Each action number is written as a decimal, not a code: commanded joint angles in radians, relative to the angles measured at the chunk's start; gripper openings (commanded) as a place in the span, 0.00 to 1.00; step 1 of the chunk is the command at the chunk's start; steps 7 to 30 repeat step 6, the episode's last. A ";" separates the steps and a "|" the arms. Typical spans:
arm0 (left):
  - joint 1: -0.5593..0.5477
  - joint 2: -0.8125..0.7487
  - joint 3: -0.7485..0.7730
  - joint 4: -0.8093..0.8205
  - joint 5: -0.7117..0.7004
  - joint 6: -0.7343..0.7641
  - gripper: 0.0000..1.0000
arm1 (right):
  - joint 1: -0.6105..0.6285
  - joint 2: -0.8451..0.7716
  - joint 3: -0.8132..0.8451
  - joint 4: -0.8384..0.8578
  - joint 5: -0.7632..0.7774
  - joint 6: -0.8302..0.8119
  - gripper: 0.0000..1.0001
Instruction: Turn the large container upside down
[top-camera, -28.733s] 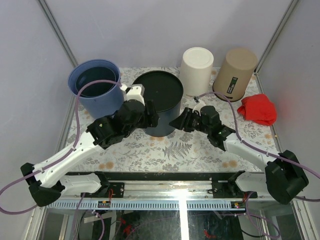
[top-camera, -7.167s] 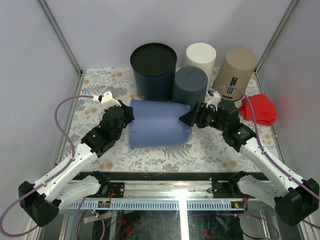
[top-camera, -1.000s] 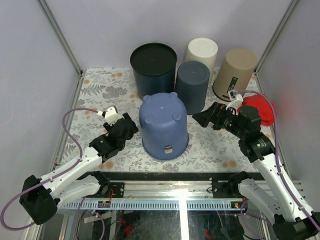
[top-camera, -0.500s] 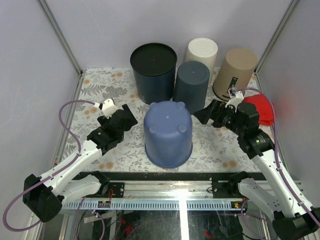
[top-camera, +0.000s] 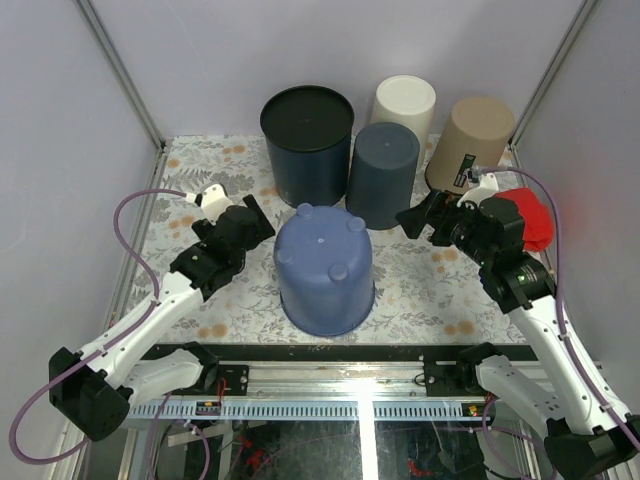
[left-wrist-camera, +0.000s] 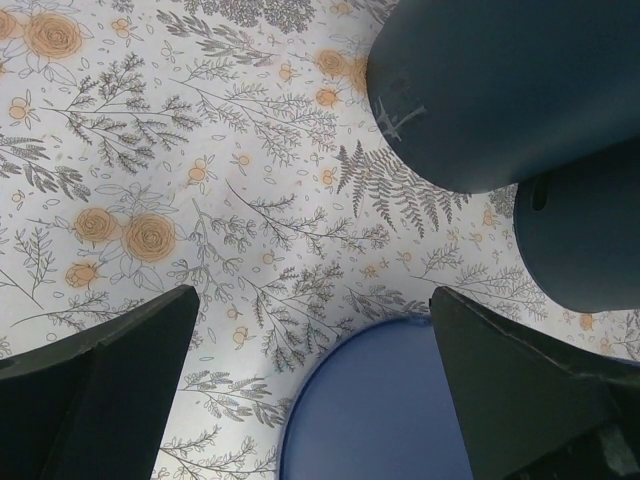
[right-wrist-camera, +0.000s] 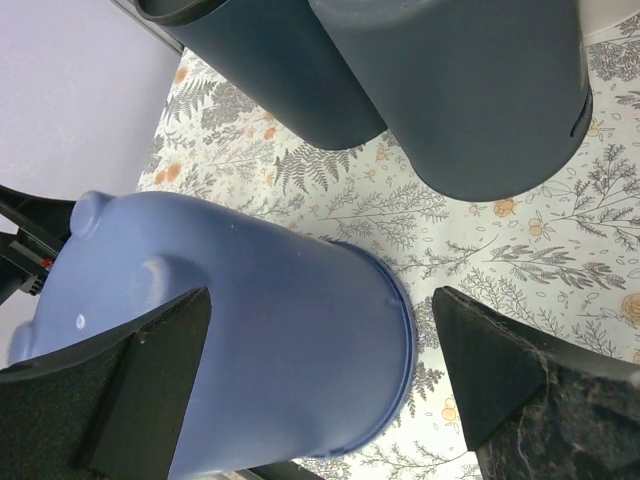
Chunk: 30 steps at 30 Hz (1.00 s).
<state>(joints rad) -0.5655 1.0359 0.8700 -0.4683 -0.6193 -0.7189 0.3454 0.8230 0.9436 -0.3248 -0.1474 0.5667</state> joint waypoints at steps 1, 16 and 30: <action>0.007 0.000 0.030 0.013 0.019 0.027 1.00 | -0.004 0.009 0.041 0.015 0.026 -0.016 1.00; 0.009 0.006 0.028 0.017 0.022 0.031 1.00 | -0.003 0.047 0.064 -0.003 0.011 -0.015 1.00; 0.009 0.006 0.028 0.017 0.022 0.031 1.00 | -0.003 0.047 0.064 -0.003 0.011 -0.015 1.00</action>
